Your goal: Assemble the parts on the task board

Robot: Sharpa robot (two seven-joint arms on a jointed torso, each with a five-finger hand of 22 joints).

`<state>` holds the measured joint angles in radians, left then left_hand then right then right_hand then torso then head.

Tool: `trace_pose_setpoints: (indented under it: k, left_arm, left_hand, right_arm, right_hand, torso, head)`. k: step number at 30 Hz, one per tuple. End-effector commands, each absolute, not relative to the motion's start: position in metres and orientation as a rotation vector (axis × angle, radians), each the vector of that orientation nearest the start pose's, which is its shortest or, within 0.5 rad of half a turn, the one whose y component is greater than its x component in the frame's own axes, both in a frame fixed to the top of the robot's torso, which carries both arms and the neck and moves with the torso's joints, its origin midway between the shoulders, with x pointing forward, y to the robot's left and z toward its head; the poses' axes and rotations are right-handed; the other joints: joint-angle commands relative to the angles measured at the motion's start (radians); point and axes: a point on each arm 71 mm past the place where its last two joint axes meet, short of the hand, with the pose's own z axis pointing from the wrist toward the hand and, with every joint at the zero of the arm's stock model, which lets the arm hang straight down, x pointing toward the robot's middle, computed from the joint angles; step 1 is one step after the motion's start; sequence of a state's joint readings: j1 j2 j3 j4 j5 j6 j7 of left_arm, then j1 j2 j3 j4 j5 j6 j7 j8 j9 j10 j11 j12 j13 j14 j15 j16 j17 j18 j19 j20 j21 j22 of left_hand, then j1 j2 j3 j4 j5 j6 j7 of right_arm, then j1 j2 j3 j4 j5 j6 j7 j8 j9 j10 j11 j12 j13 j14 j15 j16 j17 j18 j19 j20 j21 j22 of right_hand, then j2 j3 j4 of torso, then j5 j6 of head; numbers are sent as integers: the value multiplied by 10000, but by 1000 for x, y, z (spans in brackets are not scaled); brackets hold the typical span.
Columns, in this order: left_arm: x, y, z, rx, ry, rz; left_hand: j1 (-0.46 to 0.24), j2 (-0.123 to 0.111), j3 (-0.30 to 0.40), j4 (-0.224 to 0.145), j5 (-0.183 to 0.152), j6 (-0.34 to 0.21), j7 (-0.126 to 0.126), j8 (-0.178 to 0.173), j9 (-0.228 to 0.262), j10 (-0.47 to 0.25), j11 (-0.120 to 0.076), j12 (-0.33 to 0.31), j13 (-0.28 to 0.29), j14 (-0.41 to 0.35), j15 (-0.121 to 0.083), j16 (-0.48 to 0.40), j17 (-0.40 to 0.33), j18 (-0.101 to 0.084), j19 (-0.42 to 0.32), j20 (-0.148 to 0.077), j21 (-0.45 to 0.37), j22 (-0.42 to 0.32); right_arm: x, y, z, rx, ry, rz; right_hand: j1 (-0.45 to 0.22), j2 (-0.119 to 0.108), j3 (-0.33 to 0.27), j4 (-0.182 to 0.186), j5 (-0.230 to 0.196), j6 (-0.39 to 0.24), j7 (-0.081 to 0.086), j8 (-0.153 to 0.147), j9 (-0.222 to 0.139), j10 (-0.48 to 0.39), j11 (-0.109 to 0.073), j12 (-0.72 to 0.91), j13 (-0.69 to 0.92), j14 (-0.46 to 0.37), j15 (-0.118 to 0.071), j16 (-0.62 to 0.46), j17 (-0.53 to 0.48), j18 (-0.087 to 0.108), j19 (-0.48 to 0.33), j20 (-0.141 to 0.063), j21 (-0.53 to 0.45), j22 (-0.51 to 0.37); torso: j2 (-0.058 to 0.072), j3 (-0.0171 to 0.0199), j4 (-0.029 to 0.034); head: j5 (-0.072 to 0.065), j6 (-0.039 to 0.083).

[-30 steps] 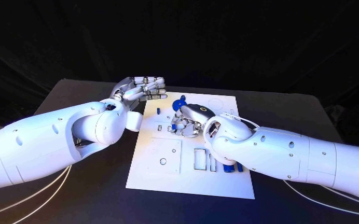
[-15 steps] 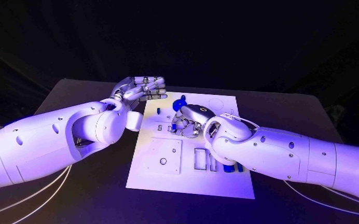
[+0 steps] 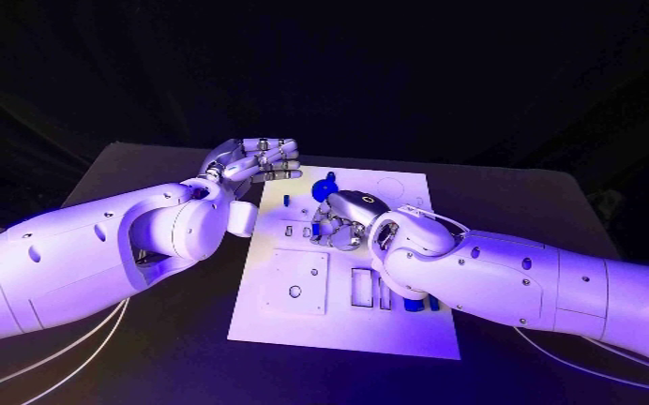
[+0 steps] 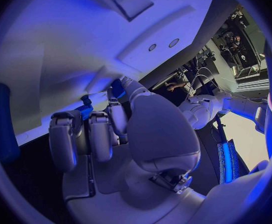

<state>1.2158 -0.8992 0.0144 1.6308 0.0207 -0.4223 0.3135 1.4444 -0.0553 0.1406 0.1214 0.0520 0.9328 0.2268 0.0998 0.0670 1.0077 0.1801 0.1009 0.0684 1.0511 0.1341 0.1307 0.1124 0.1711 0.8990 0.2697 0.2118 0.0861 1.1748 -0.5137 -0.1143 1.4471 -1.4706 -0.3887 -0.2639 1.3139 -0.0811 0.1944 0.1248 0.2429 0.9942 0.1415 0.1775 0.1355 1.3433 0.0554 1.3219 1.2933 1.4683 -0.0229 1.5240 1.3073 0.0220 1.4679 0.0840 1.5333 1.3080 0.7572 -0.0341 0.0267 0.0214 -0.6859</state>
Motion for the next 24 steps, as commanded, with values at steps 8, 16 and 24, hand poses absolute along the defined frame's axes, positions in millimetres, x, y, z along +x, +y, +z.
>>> trace_pose_setpoints:
  k: [8, 16, 24]
  left_arm:
    - [480, 210, -148, -11780, 13923, -15152]
    - [480, 210, -149, -11783, 13964, -15173]
    - [484, 212, -152, -11071, 14768, -14757]
  left_hand:
    - [-54, 28, -26, -24, -15, -34, 66, -64, -10, -29, 28, -66, -8, 9, 70, -74, 17, 133, 18, 40, -62, -14]
    - [-54, 28, -26, -24, -15, -34, 66, -64, -10, -29, 28, -66, -8, 9, 70, -74, 17, 133, 18, 40, -62, -14]
    - [-170, 170, 12, 12, -3, 857, -364, 322, 130, 1103, -424, 368, 168, 941, -358, 319, 271, 165, 640, -192, 288, 103]
  right_arm:
    - [467, -60, -219, -2075, 17022, 7480]
    - [466, -62, -215, -1806, 16540, 7659]
    - [457, -73, -183, -757, 14816, 9139]
  right_hand:
    - [-541, -394, -625, 331, -296, -176, 14, -86, -36, -97, 66, -43, -10, 784, 133, -56, 1628, -85, 689, 146, -67, 2286]
    - [-738, -632, -1312, 648, -582, -642, 156, -349, -142, -330, 188, -208, -181, 767, 222, -91, 1578, -47, 588, 214, -209, 2188]
    - [39, -565, -2546, 1618, -351, -1067, 346, -617, -229, -503, 370, -265, -269, 714, 390, -203, 1400, 14, 448, 386, -426, 2053]
  torso:
    - [10, 3, 1]
    - [-1, -1, 1]
    - [-52, 25, -56]
  head:
    - [-29, 15]
    - [-32, 9]
    - [-7, 85]
